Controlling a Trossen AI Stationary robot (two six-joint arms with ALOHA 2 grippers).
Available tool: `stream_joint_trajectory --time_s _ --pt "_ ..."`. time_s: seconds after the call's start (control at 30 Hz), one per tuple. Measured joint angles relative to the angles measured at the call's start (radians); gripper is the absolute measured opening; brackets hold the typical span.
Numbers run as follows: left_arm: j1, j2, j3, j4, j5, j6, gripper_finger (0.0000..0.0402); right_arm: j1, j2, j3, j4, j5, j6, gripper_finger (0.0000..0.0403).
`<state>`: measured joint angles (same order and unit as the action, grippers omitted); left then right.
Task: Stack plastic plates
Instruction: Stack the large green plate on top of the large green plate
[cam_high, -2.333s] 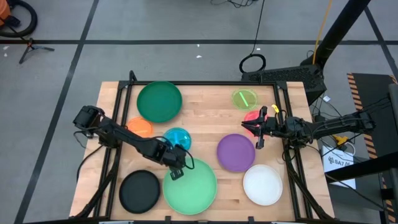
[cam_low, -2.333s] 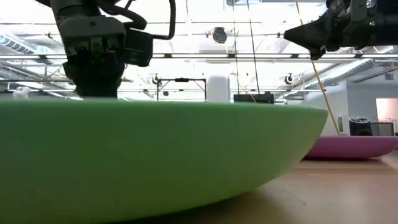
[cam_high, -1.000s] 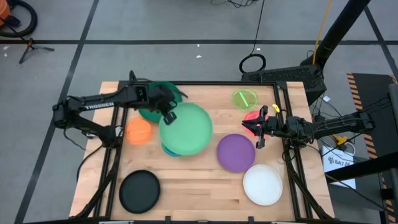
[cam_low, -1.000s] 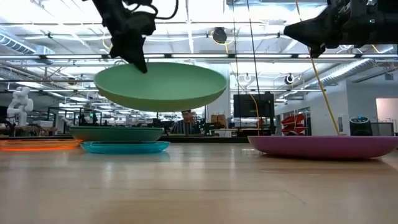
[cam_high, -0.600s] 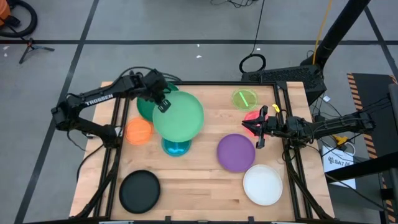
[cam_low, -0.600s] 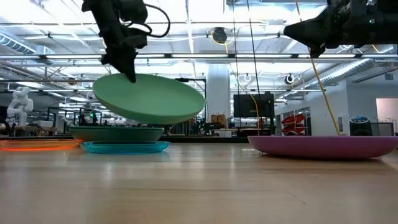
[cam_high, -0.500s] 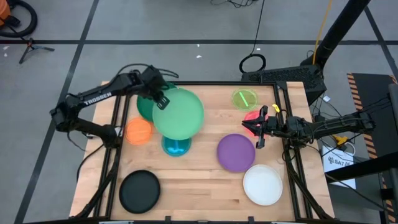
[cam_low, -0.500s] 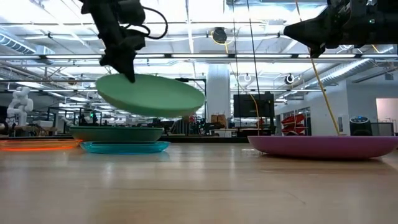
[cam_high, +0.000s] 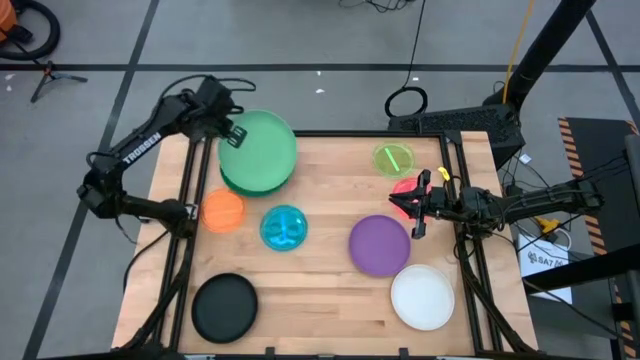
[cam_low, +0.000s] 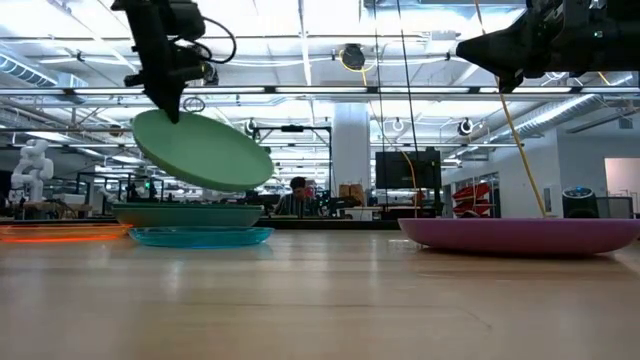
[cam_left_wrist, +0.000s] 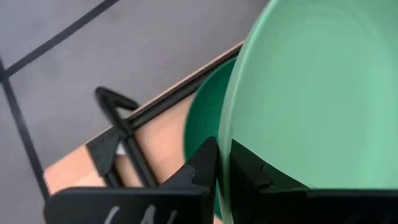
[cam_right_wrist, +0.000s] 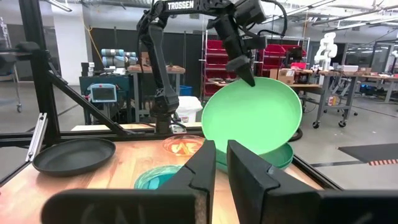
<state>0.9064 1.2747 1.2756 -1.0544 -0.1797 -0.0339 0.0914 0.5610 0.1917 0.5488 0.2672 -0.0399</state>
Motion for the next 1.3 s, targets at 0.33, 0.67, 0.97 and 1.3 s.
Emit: stream_joint_trajectory --time_s 0.33,0.67,0.97,1.3 --pt "0.114 0.001 -0.028 -0.002 0.004 0.026 0.0026 0.0 0.0 0.0 0.0 0.001 0.0 0.0036" --pt "0.115 0.001 -0.028 0.0 -0.001 0.033 0.0026 0.0 0.0 0.0 0.0 0.001 0.001 0.0036" --pt "0.115 0.001 -0.028 0.0 -0.005 0.026 0.0026 0.0 0.0 0.0 0.0 0.002 0.0 0.0036" --pt "0.115 0.001 -0.029 -0.008 -0.005 0.017 0.0027 0.0 0.0 0.0 0.0 0.001 -0.001 0.0036"
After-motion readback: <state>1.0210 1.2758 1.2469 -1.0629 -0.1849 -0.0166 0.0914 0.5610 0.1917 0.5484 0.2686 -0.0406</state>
